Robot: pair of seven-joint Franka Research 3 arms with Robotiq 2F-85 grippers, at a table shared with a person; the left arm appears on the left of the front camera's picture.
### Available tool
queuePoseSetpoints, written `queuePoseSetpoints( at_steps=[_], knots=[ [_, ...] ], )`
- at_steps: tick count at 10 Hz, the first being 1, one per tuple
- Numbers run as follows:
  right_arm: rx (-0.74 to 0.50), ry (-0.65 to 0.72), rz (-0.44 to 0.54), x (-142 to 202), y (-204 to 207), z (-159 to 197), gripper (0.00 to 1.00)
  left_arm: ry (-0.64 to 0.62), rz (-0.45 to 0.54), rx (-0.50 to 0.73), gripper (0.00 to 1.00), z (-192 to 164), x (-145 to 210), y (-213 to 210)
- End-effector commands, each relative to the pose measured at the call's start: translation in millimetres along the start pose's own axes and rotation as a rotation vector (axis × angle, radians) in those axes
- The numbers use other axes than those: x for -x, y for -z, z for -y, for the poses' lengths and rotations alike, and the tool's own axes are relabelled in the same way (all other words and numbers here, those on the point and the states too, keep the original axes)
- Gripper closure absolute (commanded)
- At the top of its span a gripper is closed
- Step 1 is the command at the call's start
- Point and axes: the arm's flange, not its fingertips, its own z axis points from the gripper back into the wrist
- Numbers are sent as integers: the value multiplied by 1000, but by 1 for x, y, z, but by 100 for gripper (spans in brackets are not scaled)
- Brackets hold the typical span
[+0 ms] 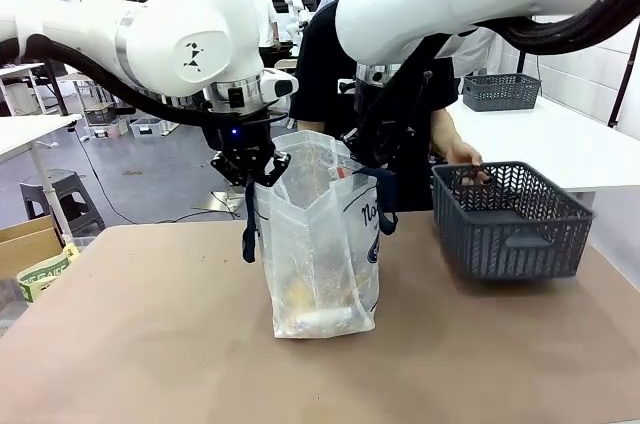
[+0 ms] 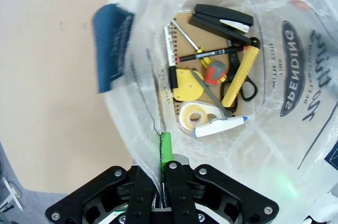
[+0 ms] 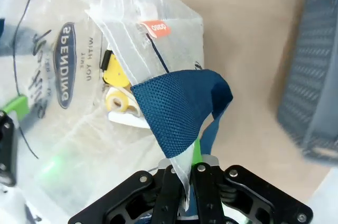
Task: Transfer purchased items from the store into the shopping bag.
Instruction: Move the Reusable shopping bag to the right side of the table.
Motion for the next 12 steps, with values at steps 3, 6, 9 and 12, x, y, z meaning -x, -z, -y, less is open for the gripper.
queuePoseSetpoints(
  at_steps=[3,6,9,12],
  knots=[
    [-50,121,-65,-29,-7,-13,100,25,-23,111,100,4,-8,0],
    [-27,100,-55,-18,1,-6,100,23,-19,61,100,8,-6,1],
    [-62,177,-38,-31,1,-18,100,70,26,136,100,14,-8,0],
    [-81,276,-47,-37,-1,-23,100,105,66,175,100,12,-9,-4]
  ],
)
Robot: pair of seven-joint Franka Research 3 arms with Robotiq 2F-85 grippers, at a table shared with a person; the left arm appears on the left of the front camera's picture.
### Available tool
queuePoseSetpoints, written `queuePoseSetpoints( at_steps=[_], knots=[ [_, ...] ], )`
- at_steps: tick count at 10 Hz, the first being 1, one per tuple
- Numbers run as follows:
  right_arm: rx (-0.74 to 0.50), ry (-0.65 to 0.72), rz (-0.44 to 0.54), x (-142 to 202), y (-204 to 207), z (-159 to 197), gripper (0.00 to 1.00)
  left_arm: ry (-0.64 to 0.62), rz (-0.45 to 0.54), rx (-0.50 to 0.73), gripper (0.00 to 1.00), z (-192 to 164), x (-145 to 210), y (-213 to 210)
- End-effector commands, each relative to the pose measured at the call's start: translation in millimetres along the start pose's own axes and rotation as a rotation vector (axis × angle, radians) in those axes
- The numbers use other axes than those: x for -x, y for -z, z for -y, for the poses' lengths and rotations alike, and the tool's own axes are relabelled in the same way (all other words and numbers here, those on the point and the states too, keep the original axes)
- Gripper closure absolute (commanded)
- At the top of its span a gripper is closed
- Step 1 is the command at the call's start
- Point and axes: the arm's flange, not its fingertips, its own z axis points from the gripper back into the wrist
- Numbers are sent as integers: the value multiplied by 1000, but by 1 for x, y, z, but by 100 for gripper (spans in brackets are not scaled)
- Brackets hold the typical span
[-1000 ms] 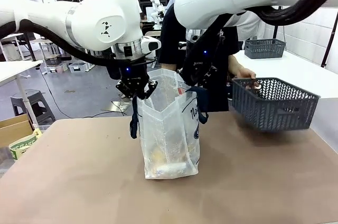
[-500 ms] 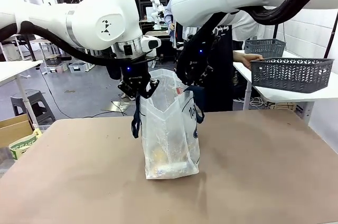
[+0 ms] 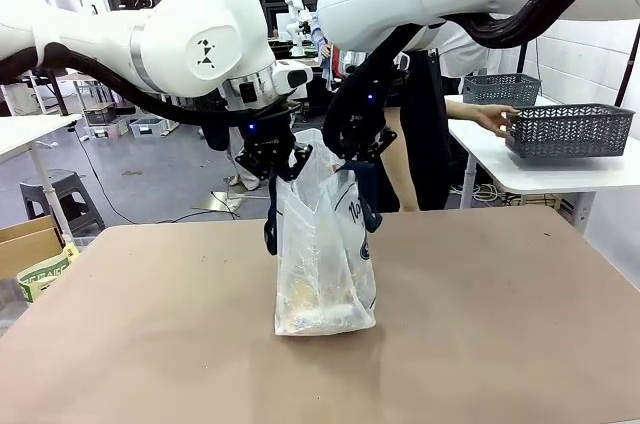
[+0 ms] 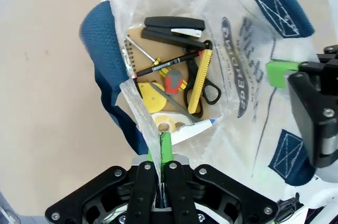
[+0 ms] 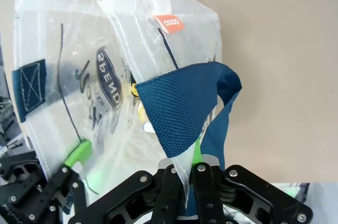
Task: Transfer purchased items from the store into the shopping bag.
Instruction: Move the Reusable shopping bag to the right side of the table.
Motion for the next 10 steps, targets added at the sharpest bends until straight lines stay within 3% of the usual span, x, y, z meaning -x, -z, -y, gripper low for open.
queuePoseSetpoints(
  at_steps=[1,6,10],
  knots=[
    [-21,51,8,-4,-5,-8,100,18,20,42,100,-9,3,-1],
    [-2,22,-3,-2,2,-3,100,5,-3,20,100,-2,-1,3],
    [-30,43,45,-11,6,-11,100,4,40,35,100,3,0,0]
  ],
)
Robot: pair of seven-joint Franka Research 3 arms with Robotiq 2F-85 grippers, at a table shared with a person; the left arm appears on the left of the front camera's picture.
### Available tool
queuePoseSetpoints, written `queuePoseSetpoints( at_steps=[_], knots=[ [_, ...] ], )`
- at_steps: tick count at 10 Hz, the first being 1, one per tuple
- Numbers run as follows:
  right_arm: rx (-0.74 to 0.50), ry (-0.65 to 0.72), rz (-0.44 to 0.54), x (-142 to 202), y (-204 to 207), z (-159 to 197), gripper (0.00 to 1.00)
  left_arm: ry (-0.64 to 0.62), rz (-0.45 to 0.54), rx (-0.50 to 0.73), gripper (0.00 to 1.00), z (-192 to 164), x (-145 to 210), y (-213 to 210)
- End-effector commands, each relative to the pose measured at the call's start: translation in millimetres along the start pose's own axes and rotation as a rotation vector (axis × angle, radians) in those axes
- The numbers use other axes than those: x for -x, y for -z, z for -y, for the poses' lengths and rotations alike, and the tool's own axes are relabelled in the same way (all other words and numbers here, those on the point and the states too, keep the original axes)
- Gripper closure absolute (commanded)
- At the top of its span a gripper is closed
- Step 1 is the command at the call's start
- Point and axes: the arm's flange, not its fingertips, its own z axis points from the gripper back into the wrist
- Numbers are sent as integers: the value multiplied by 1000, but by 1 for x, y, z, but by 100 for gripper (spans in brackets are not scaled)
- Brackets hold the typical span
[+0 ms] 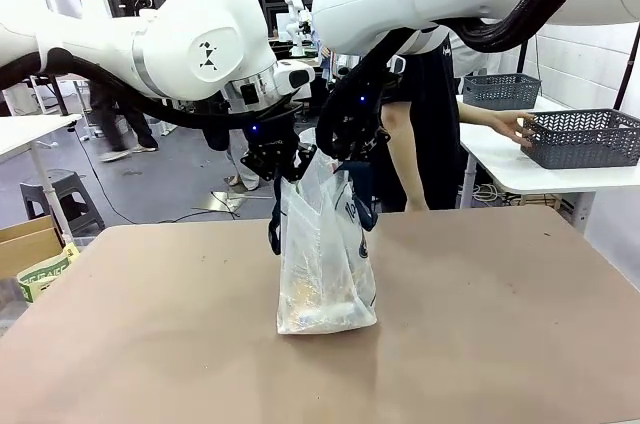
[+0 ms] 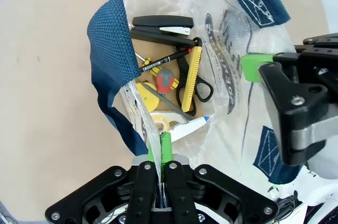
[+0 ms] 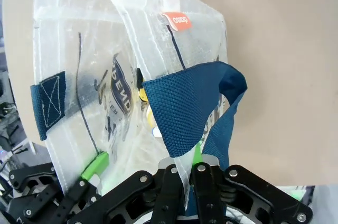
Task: Transfer purchased items from the store into the shopping bag.
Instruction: Move the Reusable shopping bag to the right side of the table.
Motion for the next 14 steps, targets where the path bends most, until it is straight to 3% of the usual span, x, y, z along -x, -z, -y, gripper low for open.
queuePoseSetpoints(
  at_steps=[1,11,14],
  knots=[
    [-26,35,37,-7,1,-5,100,-16,46,14,100,1,1,-3],
    [-93,59,34,-15,6,-12,100,-23,99,90,100,2,1,1],
    [-98,64,33,-15,7,-13,100,-5,152,133,40,3,6,-4]
  ],
)
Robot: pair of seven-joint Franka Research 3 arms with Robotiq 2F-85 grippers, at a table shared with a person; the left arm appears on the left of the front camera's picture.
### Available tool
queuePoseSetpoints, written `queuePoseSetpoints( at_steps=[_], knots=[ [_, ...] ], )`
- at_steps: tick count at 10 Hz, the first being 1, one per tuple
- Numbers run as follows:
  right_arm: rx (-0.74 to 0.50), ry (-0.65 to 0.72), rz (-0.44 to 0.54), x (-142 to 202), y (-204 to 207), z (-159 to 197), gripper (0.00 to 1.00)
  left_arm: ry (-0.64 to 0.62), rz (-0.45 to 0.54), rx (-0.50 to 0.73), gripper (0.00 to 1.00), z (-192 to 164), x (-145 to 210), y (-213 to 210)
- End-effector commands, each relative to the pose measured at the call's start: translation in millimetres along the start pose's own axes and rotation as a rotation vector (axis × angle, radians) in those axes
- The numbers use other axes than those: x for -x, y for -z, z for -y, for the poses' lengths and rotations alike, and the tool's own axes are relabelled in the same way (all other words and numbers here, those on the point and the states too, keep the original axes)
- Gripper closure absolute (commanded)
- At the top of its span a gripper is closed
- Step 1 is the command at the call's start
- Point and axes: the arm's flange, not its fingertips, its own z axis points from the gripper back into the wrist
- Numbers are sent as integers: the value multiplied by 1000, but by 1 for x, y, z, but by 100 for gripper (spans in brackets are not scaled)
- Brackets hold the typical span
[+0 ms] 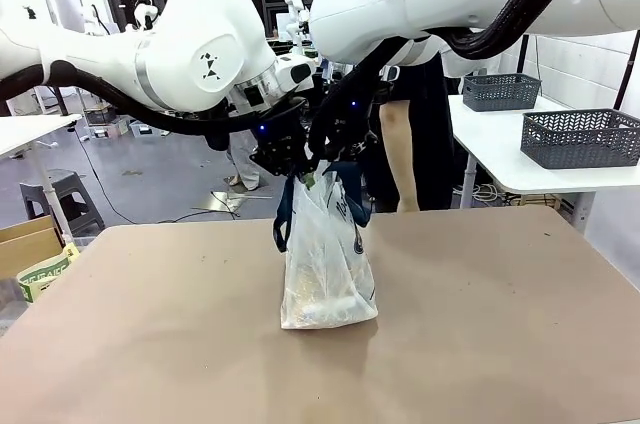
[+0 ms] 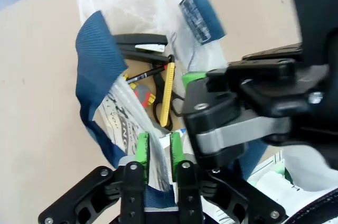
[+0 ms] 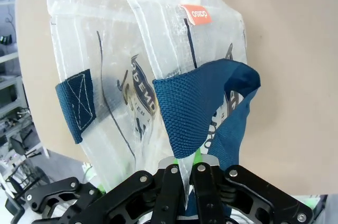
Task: Transfer purchased items from the store into the shopping bag.
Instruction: Move the Reusable shopping bag to the right side of the table.
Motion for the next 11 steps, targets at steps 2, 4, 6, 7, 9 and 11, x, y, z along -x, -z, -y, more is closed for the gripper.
queuePoseSetpoints(
  at_steps=[2,4,6,7,9,11],
  knots=[
    [-40,36,8,-6,-2,-5,100,29,43,76,0,-5,16,-7],
    [-53,51,10,-9,-3,-4,100,35,55,104,0,-6,23,-12],
    [-52,54,10,-10,-3,-4,100,38,59,132,0,-8,28,-14],
    [-51,56,10,-10,-4,-4,100,43,64,149,0,-7,29,-16],
    [-49,55,13,-11,-4,-4,100,57,70,171,0,-6,30,-16],
    [-45,49,9,-14,-4,-6,100,59,73,186,0,-7,31,-17]
  ],
)
